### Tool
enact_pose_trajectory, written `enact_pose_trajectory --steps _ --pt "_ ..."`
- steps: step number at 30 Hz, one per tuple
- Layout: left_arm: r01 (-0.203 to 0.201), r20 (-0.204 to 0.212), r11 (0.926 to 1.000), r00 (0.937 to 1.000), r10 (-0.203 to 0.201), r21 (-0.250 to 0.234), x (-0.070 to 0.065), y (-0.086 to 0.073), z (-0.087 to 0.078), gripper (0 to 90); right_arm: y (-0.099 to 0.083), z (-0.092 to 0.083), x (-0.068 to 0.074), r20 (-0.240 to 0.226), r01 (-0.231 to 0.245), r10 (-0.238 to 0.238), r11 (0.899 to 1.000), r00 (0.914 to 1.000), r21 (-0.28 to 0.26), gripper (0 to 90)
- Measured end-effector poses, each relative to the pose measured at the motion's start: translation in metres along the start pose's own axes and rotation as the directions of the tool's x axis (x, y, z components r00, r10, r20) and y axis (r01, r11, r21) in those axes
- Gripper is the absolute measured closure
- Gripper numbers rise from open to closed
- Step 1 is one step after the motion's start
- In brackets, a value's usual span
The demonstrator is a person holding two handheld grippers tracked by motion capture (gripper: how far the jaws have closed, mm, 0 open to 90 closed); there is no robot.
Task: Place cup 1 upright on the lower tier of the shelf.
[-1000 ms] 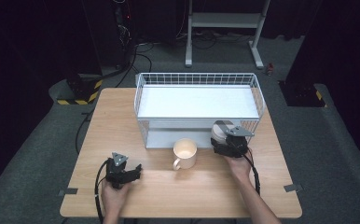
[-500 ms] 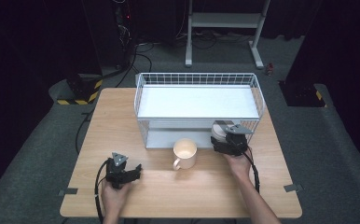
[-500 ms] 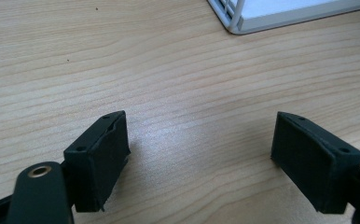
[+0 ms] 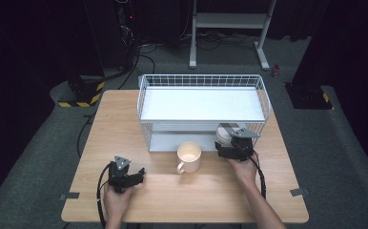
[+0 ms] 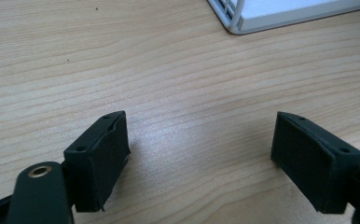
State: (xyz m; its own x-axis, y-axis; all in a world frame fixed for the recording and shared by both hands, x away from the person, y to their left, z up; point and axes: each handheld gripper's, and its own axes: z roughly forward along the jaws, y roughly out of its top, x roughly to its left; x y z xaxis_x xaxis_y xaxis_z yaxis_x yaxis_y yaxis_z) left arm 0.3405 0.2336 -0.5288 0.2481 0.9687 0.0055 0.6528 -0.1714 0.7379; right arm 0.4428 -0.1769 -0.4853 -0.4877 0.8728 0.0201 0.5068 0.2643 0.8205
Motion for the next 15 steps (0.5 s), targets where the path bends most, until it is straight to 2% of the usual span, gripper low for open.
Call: enact_pose_trajectory --steps 5,8,11,13,15 --pt "0.0 0.0 1.0 1.0 0.0 0.0 0.0 0.0 0.0 19.0 -0.004 -0.001 -0.002 0.0 0.0 0.0 1.0 1.0 -0.001 11.2" --pt "0.0 0.0 1.0 1.0 0.0 0.0 0.0 0.0 0.0 19.0 -0.008 -0.004 -0.002 0.004 -0.02 0.02 1.0 0.9998 0.008 11.3" --pt "-0.001 0.0 1.0 1.0 0.001 0.0 0.0 0.0 0.0 19.0 -0.01 -0.005 -0.004 0.003 -0.004 0.004 1.0 1.0 0.008 11.5" --pt "0.0 0.0 1.0 1.0 0.0 0.0 0.0 0.0 0.0 19.0 -0.012 -0.009 -0.002 0.008 -0.018 0.018 1.0 0.9998 0.01 13.6" --pt "0.0 0.0 1.0 1.0 0.0 0.0 0.0 0.0 0.0 19.0 -0.014 -0.01 -0.002 0.011 -0.008 0.007 1.0 0.9999 0.014 14.4"
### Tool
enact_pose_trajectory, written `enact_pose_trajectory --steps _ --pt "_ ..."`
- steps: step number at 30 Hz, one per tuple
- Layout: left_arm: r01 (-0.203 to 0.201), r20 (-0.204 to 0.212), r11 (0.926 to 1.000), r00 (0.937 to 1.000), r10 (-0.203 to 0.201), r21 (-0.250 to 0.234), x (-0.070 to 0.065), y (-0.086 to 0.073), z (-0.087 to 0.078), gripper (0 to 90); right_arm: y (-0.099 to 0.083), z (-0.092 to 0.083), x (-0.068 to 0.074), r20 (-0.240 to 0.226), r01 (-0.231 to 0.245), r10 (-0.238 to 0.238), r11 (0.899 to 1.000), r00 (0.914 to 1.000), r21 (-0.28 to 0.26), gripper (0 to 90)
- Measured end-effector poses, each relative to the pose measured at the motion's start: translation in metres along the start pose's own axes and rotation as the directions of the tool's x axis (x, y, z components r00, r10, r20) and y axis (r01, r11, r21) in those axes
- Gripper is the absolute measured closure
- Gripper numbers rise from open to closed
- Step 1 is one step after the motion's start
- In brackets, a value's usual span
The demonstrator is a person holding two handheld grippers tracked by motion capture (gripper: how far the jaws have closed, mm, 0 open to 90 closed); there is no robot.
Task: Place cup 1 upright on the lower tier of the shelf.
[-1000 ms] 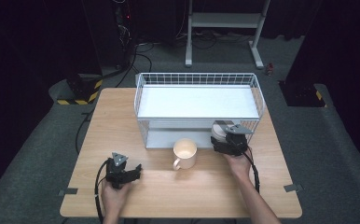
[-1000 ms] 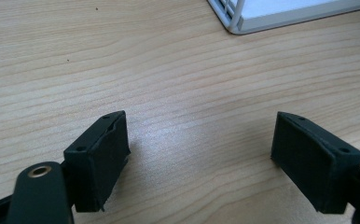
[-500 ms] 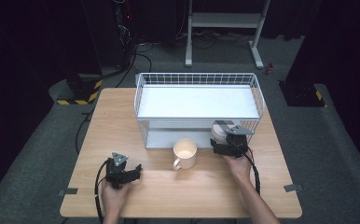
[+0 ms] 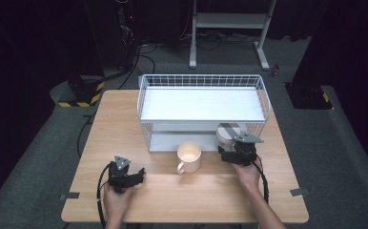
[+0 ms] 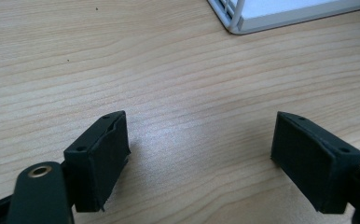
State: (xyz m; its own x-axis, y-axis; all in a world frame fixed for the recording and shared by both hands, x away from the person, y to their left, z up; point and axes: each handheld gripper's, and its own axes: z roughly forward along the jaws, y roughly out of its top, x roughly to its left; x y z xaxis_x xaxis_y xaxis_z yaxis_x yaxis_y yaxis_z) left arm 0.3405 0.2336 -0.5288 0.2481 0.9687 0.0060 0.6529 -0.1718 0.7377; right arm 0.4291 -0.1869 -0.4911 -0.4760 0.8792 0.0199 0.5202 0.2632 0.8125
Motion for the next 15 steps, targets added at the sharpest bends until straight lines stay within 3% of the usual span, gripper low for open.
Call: enact_pose_trajectory --steps 5,8,15 --pt "-0.001 0.0 1.0 1.0 0.001 0.0 0.0 0.0 0.0 19.0 -0.0052 -0.0036 0.001 0.0 -0.016 0.016 1.0 0.9999 0.021 19.0" --pt "0.0 0.0 1.0 1.0 0.0 0.0 0.0 0.0 0.0 19.0 -0.0076 -0.0063 0.0011 0.012 0.009 -0.009 1.0 0.9999 0.018 23.4" --pt "0.001 0.0 1.0 1.0 -0.001 0.0 -0.0001 0.0 0.0 19.0 -0.009 -0.0092 0.0024 0.026 0.0 -0.001 1.0 0.9997 0.02 28.7"
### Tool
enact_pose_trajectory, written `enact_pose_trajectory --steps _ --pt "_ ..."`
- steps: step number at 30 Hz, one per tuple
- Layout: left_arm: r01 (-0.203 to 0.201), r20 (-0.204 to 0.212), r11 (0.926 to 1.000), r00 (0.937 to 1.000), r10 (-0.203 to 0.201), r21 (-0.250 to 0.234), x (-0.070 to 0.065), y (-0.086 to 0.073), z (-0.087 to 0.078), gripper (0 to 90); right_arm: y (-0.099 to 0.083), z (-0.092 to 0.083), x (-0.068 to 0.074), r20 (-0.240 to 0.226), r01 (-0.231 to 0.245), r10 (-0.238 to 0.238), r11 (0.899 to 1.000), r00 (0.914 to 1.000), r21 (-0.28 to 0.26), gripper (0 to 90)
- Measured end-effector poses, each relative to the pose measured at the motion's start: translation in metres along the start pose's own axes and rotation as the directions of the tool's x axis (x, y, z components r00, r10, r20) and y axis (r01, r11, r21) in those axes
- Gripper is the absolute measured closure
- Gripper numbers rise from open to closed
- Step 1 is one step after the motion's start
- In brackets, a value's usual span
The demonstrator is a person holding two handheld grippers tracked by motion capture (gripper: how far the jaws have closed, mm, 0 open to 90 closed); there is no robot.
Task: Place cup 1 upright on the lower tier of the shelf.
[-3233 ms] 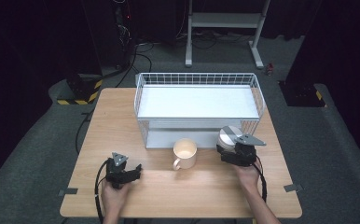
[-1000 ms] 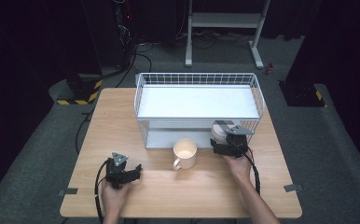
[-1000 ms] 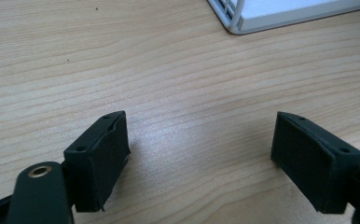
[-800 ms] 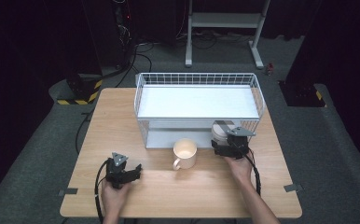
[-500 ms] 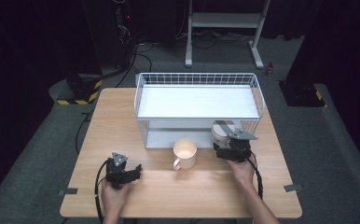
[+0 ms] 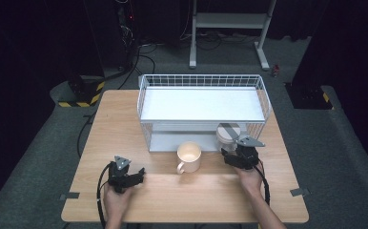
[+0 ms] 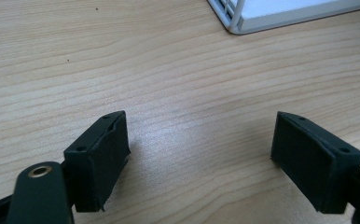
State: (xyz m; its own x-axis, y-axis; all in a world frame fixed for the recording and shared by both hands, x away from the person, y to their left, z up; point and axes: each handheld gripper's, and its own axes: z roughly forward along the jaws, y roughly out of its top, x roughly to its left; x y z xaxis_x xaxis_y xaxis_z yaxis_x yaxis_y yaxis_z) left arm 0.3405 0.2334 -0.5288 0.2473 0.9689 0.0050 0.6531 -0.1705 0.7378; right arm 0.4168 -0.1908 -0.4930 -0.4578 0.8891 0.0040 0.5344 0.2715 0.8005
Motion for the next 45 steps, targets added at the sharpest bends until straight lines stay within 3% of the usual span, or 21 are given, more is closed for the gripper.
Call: enact_pose_trajectory --steps 4,9,20,26,32,35,42,45 --pt "-0.001 0.0 1.0 1.0 0.001 0.0 0.0 0.0 0.0 19.0 0.001 0.002 0.002 0.007 0.017 -0.017 1.0 0.9998 -0.005 29.8" --pt "-0.002 0.0 1.0 1.0 0.002 0.0 0.0 0.0 0.0 19.0 0.004 0.006 0.002 0.023 -0.007 0.007 1.0 0.9997 0.011 31.7" --pt "-0.001 0.001 1.0 1.0 0.001 0.001 0.0 0.0 0.0 19.0 0.011 0.02 0.002 0.048 -0.014 0.014 1.0 0.9987 0.011 36.5" --pt "-0.005 0.001 1.0 1.0 0.005 0.003 0.001 0.0 0.0 19.0 0.016 0.027 0.003 0.073 -0.045 0.044 0.999 0.9964 0.017 44.7" --pt "-0.005 0.001 1.0 1.0 0.005 0.003 0.0 0.0 0.0 19.0 0.02 0.034 0.003 0.1 -0.024 0.021 0.999 0.9947 0.029 49.2" --pt "-0.005 0.001 1.0 1.0 0.005 0.003 0.0 0.0 0.0 19.0 0.023 0.037 0.003 0.12 -0.047 0.043 0.998 0.9918 0.032 52.0" --pt "-0.005 0.002 1.0 1.0 0.005 0.005 0.001 0.0 0.0 19.0 0.025 0.042 0.002 0.14 -0.03 0.026 0.999 0.9898 0.028 55.1" --pt "-0.005 0.002 1.0 1.0 0.005 0.004 0.0 0.0 0.0 19.0 0.025 0.046 0.001 0.148 -0.044 0.038 0.999 0.9882 0.032 56.6"
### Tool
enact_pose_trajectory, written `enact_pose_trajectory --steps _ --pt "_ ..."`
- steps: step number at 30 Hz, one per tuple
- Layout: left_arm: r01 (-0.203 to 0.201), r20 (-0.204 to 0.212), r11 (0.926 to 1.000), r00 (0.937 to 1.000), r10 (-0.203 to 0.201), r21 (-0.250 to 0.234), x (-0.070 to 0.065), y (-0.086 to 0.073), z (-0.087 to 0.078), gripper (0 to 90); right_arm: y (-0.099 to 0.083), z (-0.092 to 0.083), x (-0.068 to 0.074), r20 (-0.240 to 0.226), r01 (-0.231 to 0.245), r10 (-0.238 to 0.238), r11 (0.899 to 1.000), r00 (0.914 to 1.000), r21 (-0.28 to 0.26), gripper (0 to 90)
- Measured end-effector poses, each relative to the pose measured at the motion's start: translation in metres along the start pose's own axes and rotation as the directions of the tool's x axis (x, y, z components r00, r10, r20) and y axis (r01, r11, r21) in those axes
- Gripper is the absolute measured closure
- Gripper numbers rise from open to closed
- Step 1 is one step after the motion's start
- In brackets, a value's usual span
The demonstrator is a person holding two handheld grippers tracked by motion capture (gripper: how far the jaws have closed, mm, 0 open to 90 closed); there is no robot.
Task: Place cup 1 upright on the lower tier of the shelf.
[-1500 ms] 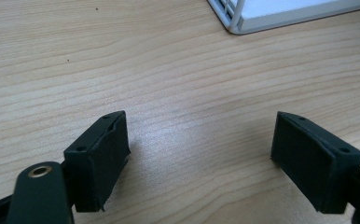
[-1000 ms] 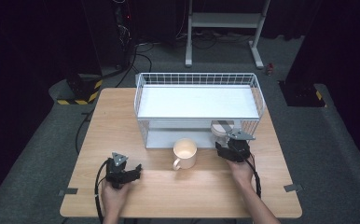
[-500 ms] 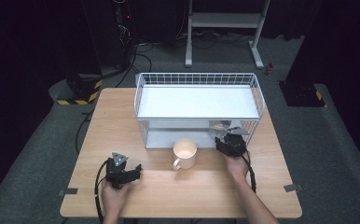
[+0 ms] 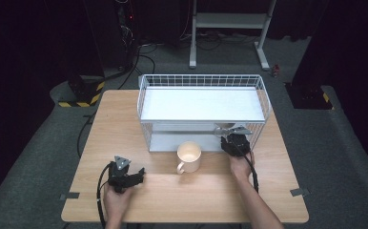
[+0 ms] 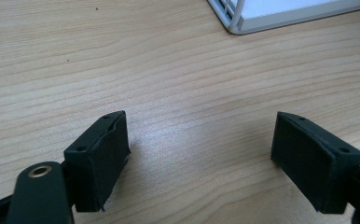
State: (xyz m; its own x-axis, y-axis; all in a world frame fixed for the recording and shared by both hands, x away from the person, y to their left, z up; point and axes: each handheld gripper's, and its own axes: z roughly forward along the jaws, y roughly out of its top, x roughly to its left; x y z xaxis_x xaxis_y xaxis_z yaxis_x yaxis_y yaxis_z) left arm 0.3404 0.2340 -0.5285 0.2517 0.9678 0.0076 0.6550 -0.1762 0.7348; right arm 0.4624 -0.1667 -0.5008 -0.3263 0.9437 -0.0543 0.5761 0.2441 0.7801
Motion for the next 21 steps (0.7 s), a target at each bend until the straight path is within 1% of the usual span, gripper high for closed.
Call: enact_pose_trajectory --steps 4,5,6,12,13,14,15,16,17,19,20,21 --pt "0.003 -0.001 1.0 1.0 -0.003 -0.004 0.0 0.0 0.0 19.0 0.002 0.002 -0.001 0.01 -0.003 0.003 1.0 0.9999 0.006 57.4" --pt "0.003 -0.001 1.0 1.0 -0.003 -0.004 0.0 0.0 0.0 19.0 0.003 0.003 -0.001 0.011 -0.01 0.01 1.0 0.9999 0.009 57.7" --pt "0.004 -0.001 1.0 1.0 -0.004 -0.004 0.0 0.0 0.0 19.0 0.005 0.004 -0.002 0.014 -0.005 0.005 1.0 0.9999 0.008 58.0" --pt "0.004 -0.001 1.0 1.0 -0.004 -0.003 0.0 0.0 0.0 19.0 0.005 0.005 -0.003 0.013 -0.014 0.014 1.0 0.9998 0.01 57.5" --pt "0.004 -0.001 1.0 1.0 -0.004 -0.003 0.0 0.0 0.0 19.0 0.005 0.005 -0.004 0.01 -0.007 0.007 1.0 0.9999 0.004 56.9" --pt "0.004 -0.001 1.0 1.0 -0.004 -0.005 0.0 0.0 0.0 19.0 0.004 0.002 -0.004 -0.001 -0.016 0.016 1.0 0.9999 -0.002 54.3" --pt "0.004 -0.001 1.0 1.0 -0.004 -0.003 0.0 0.0 0.0 19.0 0.004 0.0 -0.004 -0.004 -0.012 0.012 1.0 0.9999 -0.005 53.0" --pt "0.004 -0.001 1.0 1.0 -0.004 -0.003 0.0 0.0 0.0 19.1 0.004 -0.001 -0.003 -0.009 -0.026 0.026 1.0 0.9996 0.0 51.5" --pt "0.004 -0.001 1.0 1.0 -0.004 -0.003 0.0 0.0 0.0 19.1 0.004 -0.001 -0.003 -0.009 -0.026 0.026 1.0 0.9996 0.0 51.5" --pt "0.004 -0.001 1.0 1.0 -0.004 -0.005 0.0 0.0 0.0 19.0 0.003 -0.004 -0.004 -0.028 -0.023 0.022 1.0 0.9994 -0.006 48.8" --pt "0.004 -0.002 1.0 1.0 -0.004 -0.005 0.0 0.0 0.0 19.0 0.002 -0.008 -0.005 -0.039 -0.032 0.031 0.999 0.9988 -0.006 46.7" --pt "0.004 -0.002 1.0 1.0 -0.004 -0.005 0.0 0.0 0.0 19.0 0.002 -0.008 -0.005 -0.039 -0.032 0.031 0.999 0.9988 -0.006 46.7"
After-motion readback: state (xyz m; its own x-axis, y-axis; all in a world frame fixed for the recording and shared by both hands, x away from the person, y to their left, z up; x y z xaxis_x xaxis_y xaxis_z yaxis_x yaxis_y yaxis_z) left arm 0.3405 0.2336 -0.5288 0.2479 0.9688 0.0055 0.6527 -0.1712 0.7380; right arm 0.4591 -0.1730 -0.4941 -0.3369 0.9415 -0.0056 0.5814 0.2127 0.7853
